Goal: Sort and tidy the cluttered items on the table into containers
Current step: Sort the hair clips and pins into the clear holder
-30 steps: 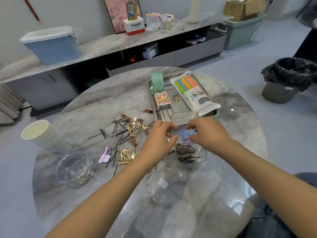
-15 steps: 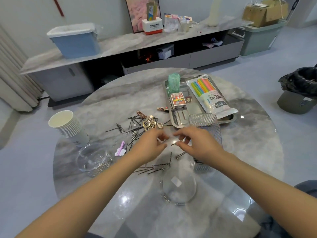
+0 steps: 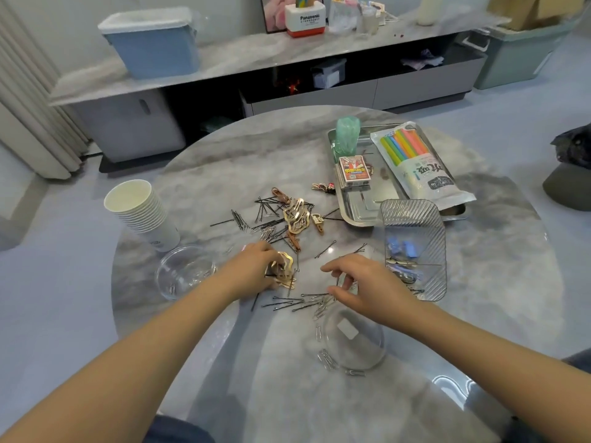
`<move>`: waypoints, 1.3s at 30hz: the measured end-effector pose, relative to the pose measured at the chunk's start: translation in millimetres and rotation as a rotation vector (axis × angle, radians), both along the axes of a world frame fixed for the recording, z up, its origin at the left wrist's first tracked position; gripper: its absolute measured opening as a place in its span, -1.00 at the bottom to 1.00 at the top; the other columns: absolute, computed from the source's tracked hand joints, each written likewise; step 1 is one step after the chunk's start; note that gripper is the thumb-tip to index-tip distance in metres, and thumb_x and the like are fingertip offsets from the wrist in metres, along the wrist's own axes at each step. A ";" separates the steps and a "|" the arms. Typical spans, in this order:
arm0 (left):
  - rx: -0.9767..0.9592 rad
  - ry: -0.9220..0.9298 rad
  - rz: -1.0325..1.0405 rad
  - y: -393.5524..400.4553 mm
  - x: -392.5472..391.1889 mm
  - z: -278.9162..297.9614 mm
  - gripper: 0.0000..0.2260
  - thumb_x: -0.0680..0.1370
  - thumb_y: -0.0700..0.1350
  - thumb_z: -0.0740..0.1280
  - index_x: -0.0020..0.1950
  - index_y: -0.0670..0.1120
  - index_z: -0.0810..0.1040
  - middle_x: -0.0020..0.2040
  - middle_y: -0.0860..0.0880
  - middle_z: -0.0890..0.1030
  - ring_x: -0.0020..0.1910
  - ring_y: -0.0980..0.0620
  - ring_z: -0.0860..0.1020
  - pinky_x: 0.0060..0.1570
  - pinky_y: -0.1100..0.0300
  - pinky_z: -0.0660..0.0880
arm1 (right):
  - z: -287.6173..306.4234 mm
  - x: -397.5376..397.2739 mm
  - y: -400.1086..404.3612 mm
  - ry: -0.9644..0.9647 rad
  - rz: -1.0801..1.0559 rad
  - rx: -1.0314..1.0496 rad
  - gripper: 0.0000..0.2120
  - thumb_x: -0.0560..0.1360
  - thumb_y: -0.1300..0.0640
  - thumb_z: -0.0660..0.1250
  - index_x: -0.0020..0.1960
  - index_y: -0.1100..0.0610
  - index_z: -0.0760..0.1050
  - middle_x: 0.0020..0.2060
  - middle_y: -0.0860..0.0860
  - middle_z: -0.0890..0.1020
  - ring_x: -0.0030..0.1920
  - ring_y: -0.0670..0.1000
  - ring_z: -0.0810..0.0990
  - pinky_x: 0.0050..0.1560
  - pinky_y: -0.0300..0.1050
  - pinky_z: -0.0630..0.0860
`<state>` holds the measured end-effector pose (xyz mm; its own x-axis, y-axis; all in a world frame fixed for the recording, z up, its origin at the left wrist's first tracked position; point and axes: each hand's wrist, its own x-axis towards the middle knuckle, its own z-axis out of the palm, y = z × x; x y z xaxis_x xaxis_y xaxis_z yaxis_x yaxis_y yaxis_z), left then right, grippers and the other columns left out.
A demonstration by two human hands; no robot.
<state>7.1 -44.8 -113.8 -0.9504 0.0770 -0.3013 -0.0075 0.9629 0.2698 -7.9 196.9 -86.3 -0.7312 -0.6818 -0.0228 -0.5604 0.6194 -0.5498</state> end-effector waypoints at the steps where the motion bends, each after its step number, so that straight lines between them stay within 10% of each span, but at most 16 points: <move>1: -0.012 0.015 -0.015 1.2 -1.7 -0.2 -0.63 0.45 -0.08 0.44 0.23 0.02 0.51 0.22 0.03 0.41 0.20 0.00 0.40 0.15 0.14 0.40 | -0.1 -0.5 -0.1 -0.002 -0.001 -0.006 -0.68 0.50 0.00 0.33 0.25 -0.05 0.46 -0.02 -0.21 0.45 -0.15 -0.18 0.51 -0.01 -0.18 0.51; 9: -0.119 0.134 -0.138 11.1 -3.9 13.4 -0.79 0.56 -0.04 0.28 0.15 -0.01 0.61 0.10 0.03 0.51 0.02 0.01 0.52 -0.09 0.14 0.44 | -4.0 -1.6 2.9 -0.011 -0.022 -0.037 -0.69 0.50 -0.01 0.32 0.24 -0.05 0.47 -0.03 -0.21 0.45 -0.15 -0.19 0.52 -0.05 -0.23 0.50; 15: 0.487 0.200 0.106 28.3 1.6 49.5 -0.95 0.47 -0.10 0.44 -0.15 0.06 0.67 -0.27 0.17 0.60 -0.31 0.26 0.53 -0.27 0.41 0.39 | -2.1 -3.5 -1.5 -0.196 -0.142 -0.203 -0.51 0.47 0.01 0.37 0.37 -0.05 0.35 0.12 -0.21 0.48 0.01 -0.22 0.54 0.03 -0.24 0.51; 19: 0.738 -0.024 0.116 42.4 7.5 49.8 -0.94 0.44 -0.17 0.47 -0.18 -0.01 0.67 -0.29 -0.01 0.67 -0.34 0.23 0.59 -0.24 0.35 0.49 | -1.9 -3.7 -2.9 -0.338 -0.206 -0.338 -0.87 0.48 0.09 0.37 0.02 -0.01 0.59 -0.15 -0.12 0.67 -0.12 -0.13 0.65 -0.09 -0.23 0.55; 23: 0.284 0.010 0.064 24.7 3.3 27.6 -0.88 0.40 0.01 0.48 -0.09 0.13 0.62 -0.14 0.18 0.62 -0.13 0.21 0.56 0.13 0.00 0.45 | -0.4 -1.1 -1.7 -0.334 -0.260 -0.303 -0.91 0.50 0.11 0.35 -0.16 0.06 0.61 -0.32 -0.08 0.66 -0.28 -0.15 0.62 -0.26 -0.33 0.51; 26: -0.054 -0.037 -0.005 13.9 6.7 14.5 -0.80 0.48 -0.08 0.40 0.10 0.01 0.56 0.06 0.05 0.50 0.04 0.06 0.49 0.06 0.14 0.44 | 0.5 0.1 -2.9 -0.346 -0.259 -0.272 -0.91 0.51 0.13 0.33 -0.15 0.04 0.57 -0.32 -0.09 0.64 -0.29 -0.15 0.61 -0.25 -0.30 0.50; 39: 0.077 0.104 0.019 13.7 0.1 52.1 -0.84 0.52 -0.21 0.27 -0.01 -0.05 0.63 -0.07 0.02 0.60 -0.10 0.05 0.54 -0.13 0.27 0.46 | 4.6 0.2 -1.6 -0.424 -0.346 -0.292 -0.68 0.54 0.23 0.23 0.17 -0.14 0.34 -0.32 -0.02 0.66 -0.47 -0.10 0.60 -0.26 -0.12 0.58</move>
<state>7.2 -31.2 -61.7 -0.9777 0.0776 -0.1953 0.0060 0.9392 0.3432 -7.7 195.3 -81.7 -0.8792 -0.4286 -0.2080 -0.0496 0.5165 -0.8548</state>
